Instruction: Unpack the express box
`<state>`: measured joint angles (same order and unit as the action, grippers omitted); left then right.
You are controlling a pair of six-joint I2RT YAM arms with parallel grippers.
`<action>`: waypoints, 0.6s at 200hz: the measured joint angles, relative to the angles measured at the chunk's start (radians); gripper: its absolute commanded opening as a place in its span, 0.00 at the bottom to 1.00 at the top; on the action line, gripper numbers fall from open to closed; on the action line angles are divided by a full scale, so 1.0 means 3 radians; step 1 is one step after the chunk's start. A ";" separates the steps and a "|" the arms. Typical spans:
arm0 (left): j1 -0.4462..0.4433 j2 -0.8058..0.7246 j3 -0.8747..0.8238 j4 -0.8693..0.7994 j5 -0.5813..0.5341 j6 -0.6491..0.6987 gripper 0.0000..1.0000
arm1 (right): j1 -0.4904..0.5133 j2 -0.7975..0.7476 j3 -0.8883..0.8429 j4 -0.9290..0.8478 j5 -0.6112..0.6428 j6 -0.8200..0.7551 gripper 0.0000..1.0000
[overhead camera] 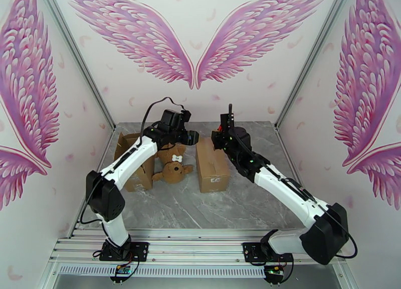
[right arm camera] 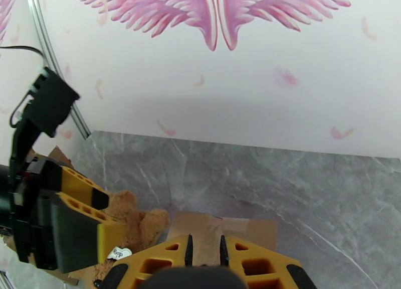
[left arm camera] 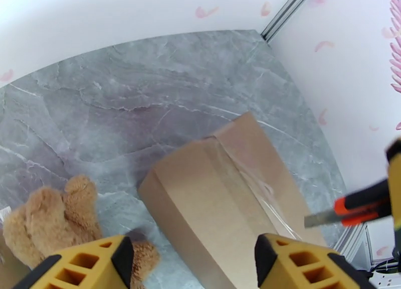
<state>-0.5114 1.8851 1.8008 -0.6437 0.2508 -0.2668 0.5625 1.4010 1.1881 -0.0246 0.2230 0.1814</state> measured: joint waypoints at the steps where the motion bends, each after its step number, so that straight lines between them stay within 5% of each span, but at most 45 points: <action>1: 0.0001 0.0014 0.0009 -0.0001 0.0001 0.0004 0.69 | 0.0005 0.0011 0.0005 0.0011 0.0009 -0.0003 0.00; 44: 0.0037 0.0544 0.0289 -0.0146 0.0173 0.0106 0.71 | 0.0150 0.0347 0.0150 0.0303 0.0266 -0.0188 0.00; 120: 0.0057 0.0640 0.0207 -0.0027 0.0399 0.0103 0.71 | 0.0209 0.0626 0.0253 0.0669 0.0566 -0.0401 0.00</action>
<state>-0.4942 2.0769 1.8629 -0.6518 0.3706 -0.2359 0.6250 1.5887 1.2640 0.1761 0.3927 0.0612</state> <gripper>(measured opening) 0.708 0.210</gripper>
